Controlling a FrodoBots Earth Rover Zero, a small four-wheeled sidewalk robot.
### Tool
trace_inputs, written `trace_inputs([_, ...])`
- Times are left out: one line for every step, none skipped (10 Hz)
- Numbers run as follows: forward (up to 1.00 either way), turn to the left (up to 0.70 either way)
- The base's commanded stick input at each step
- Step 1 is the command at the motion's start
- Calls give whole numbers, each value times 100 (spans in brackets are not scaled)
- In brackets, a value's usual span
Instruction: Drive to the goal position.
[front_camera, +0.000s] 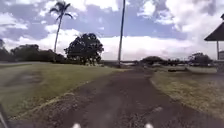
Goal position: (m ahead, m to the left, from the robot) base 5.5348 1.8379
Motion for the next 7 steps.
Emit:
trace_inputs([70,0])
trace_inputs([70,0])
trace_inputs([70,0])
trace_inputs([70,0])
trace_inputs([70,0])
trace_inputs([70,0])
trace_inputs([70,0])
